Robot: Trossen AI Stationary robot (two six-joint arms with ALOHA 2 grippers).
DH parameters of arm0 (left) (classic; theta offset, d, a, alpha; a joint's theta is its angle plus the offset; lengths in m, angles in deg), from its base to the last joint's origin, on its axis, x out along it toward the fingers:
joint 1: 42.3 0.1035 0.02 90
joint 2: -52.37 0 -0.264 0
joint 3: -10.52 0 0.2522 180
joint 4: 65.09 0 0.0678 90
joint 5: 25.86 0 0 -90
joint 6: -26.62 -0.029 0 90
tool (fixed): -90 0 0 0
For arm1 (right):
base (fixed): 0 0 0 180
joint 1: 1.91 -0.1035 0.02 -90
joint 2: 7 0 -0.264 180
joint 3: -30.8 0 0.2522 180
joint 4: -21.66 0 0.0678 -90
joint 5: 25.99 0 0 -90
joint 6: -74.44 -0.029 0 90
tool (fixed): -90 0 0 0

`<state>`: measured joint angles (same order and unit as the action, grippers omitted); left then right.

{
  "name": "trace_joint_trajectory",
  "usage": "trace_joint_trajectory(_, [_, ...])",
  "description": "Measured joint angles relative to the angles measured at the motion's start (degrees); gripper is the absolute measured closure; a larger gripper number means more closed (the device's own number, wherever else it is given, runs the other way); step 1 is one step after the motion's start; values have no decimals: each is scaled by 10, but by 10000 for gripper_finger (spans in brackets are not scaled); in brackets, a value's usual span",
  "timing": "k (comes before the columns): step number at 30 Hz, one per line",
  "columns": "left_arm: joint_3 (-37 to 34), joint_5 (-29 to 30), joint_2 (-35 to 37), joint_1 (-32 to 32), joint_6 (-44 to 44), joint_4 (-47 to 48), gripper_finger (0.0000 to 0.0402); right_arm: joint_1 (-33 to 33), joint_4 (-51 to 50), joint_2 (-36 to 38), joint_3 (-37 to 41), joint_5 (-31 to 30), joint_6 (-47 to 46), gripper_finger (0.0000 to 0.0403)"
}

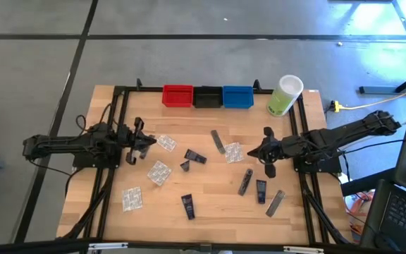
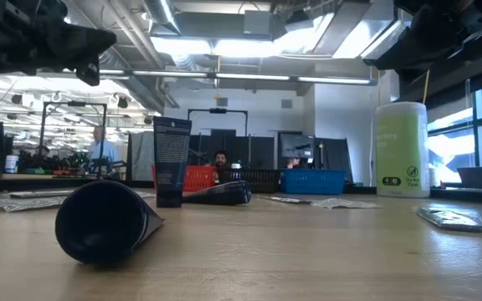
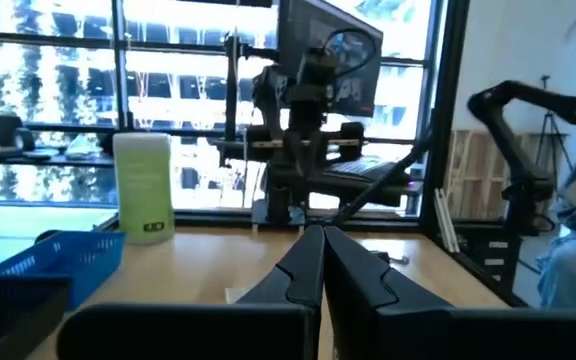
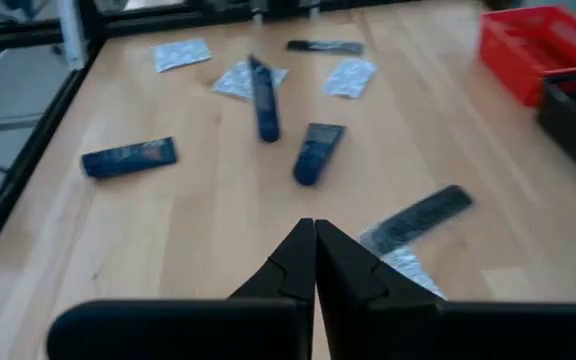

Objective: Pick & Place Travel size toiletries
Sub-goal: Put the blue shave cream into the red bin

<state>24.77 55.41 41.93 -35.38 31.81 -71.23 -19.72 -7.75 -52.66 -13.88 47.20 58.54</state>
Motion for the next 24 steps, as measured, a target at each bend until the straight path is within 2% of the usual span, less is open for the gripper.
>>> trace_joint_trajectory(4, [0,0,-13,-8,4,-19,393,4,-34,37,0,-17,0,390])
trace_joint_trajectory(7, [4,0,-34,-18,11,-31,376,13,-51,65,0,-19,15,398])
trace_joint_trajectory(12, [30,22,-79,-37,-4,-31,315,34,-59,102,0,-37,87,397])
trace_joint_trajectory(17, [66,28,-145,-60,-19,-30,261,78,-141,166,0,-28,91,400])
trace_joint_trajectory(19, [84,34,-176,-71,-30,-30,253,92,-175,194,0,-22,80,400])
trace_joint_trajectory(24, [139,46,-246,-89,-51,-23,251,115,-169,263,-5,-2,110,401])
